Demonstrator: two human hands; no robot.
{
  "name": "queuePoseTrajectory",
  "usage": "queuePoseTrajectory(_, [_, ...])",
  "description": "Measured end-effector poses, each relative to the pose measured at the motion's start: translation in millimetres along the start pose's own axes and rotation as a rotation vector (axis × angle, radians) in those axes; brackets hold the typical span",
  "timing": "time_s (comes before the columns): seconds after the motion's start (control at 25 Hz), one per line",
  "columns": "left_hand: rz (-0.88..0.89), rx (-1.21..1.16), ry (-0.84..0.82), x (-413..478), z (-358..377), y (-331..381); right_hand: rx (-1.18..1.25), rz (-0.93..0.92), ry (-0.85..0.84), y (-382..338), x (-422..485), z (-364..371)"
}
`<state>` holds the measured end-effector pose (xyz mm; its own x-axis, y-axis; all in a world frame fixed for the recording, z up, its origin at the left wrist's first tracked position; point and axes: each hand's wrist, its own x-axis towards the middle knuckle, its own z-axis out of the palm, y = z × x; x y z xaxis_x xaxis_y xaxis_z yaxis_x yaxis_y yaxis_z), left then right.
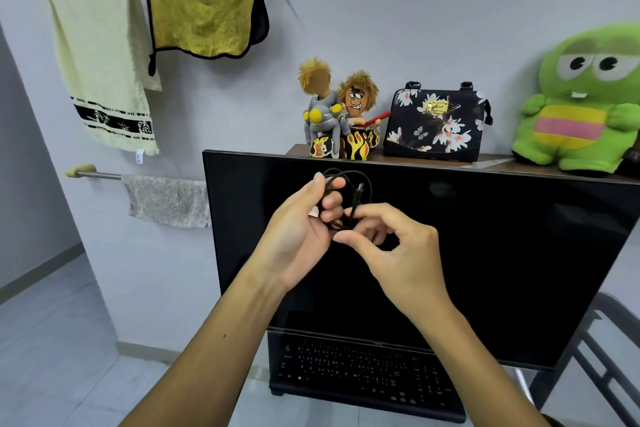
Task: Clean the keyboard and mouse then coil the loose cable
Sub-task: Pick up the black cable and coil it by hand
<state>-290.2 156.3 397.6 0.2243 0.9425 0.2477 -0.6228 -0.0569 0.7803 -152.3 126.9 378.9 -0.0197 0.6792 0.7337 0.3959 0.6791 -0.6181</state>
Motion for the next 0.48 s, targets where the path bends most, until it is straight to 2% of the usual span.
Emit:
queuePoseTrajectory(0.12, [0.007, 0.093, 0.003, -3, 2, -4, 0.071, 0.101, 0.015, -4, 4, -1])
queuePoseTrajectory(0.28, [0.058, 0.192, 0.013, -5, 8, -8, 0.115, 0.112, -0.002, -4, 4, 3])
queuePoseTrajectory(0.4, [0.059, 0.25, 0.013, -4, 8, -9, 0.217, 0.121, 0.127, 1, 9, 3])
queuePoseTrajectory(0.44, [0.033, 0.25, -0.028, -5, 6, -8, 0.169, 0.108, 0.14, 4, 13, 0])
queuePoseTrajectory(0.48, [-0.01, 0.248, -0.088, -6, 3, -6, 0.052, 0.097, 0.08, 7, 18, -5])
